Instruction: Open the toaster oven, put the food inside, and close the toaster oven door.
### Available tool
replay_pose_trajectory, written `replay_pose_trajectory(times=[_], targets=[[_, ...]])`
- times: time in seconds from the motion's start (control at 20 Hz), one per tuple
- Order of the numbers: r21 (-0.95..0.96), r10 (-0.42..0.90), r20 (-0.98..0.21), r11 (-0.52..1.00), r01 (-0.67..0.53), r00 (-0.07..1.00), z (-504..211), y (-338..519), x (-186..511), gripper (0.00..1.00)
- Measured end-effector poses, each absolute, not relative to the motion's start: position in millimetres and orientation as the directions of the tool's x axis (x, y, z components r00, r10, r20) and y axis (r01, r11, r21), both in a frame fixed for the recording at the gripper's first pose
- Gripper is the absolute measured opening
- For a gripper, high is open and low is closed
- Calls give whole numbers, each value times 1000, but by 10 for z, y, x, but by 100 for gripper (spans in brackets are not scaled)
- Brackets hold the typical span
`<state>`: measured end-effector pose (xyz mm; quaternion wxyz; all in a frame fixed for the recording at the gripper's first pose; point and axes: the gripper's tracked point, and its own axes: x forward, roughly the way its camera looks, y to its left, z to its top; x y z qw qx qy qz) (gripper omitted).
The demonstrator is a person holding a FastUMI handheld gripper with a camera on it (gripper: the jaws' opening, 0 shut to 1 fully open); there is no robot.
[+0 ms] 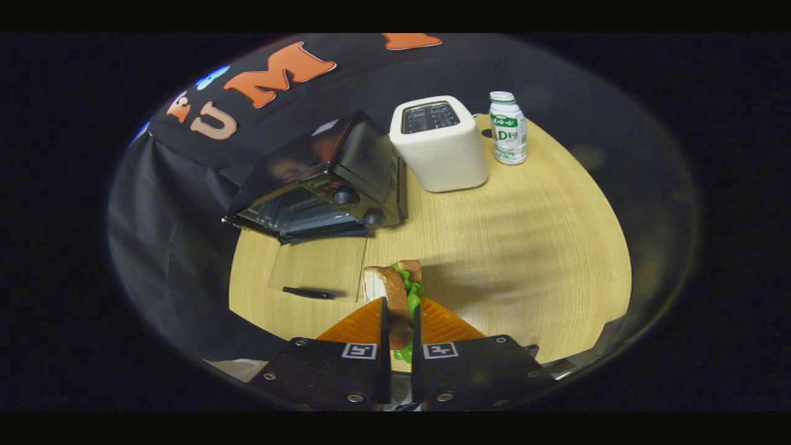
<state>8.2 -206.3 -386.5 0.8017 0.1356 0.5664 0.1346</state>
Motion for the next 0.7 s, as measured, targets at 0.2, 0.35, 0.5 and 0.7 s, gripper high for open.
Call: replay_pose_trajectory(times=[0.2,0.35,0.5,0.7], targets=[[407,366,-832,914,10,416,-3664,-1918,85,13],[465,375,-790,882,74,485,-3533,-1701,63,13],[523,371,-745,841,140,554,-3518,-1425,62,13],[627,358,-663,746,226,657,-3476,-1086,134,13]])
